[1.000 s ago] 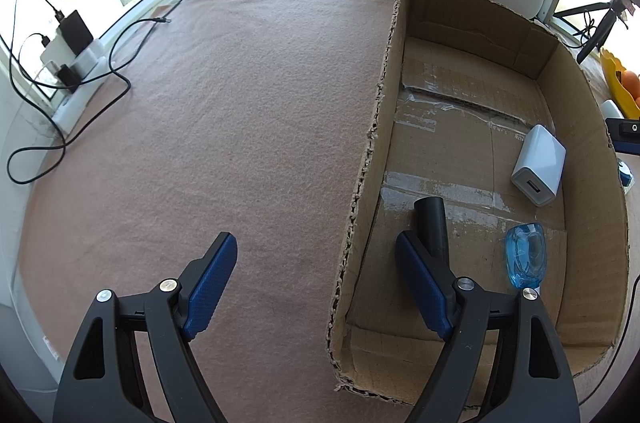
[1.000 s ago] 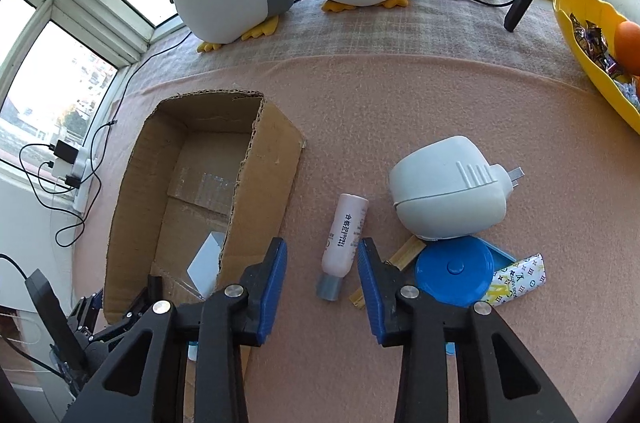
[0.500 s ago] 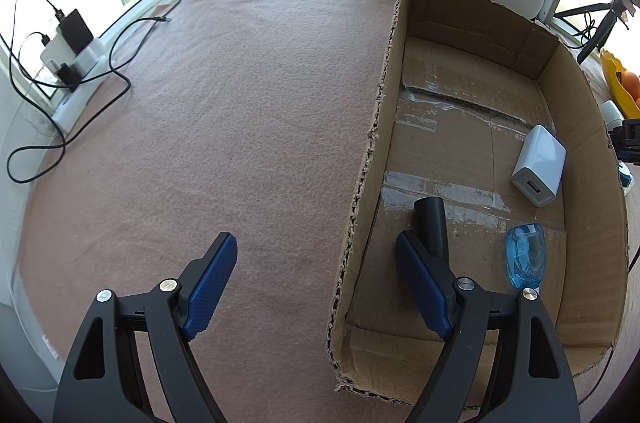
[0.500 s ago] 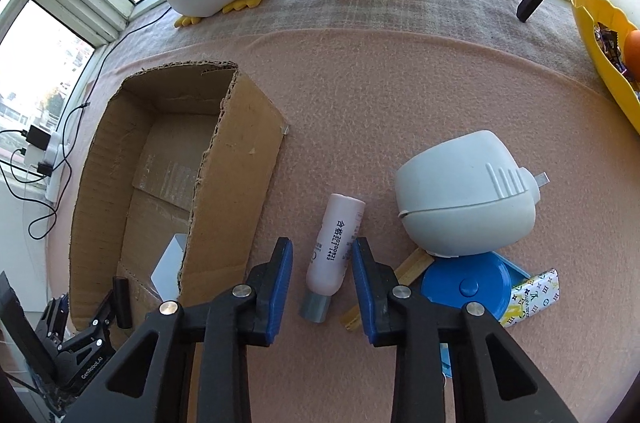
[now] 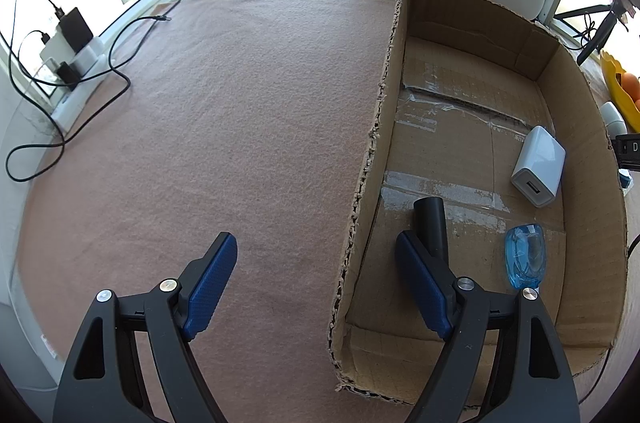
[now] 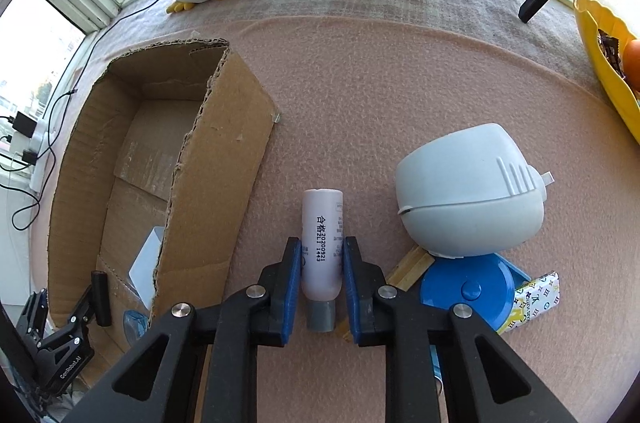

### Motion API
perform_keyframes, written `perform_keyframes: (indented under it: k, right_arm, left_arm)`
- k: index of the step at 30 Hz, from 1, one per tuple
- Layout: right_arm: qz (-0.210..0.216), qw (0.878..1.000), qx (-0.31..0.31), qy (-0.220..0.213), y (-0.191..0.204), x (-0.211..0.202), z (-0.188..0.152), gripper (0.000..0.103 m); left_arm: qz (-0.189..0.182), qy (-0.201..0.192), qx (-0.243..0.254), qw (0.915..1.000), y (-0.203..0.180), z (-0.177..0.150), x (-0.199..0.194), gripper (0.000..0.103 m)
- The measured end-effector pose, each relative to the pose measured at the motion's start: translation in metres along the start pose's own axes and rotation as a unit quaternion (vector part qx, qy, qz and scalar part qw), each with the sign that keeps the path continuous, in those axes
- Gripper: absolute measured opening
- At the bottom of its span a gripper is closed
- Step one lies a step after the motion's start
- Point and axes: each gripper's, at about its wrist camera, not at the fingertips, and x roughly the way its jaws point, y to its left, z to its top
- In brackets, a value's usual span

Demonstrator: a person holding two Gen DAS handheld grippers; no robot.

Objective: Organize rigid objects
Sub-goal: 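Carry the white lotion tube into the box and release it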

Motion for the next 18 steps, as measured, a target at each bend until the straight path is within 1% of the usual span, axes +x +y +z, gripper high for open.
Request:
perform_keyframes:
  k: [10, 18]
  right_arm:
    - [0.017, 0.999, 0.012, -0.033, -0.007, -0.032, -0.017, 0.018]
    - [0.029, 0.998, -0.008, -0.061, 0.008, -0.065, -0.028, 0.018]
  left_arm:
    - [0.000, 0.000, 0.000, 1.0000, -0.001, 0.000, 0.000, 0.083]
    - [0.000, 0.000, -0.001, 1.0000, 0.000, 0.000, 0.000, 0.083]
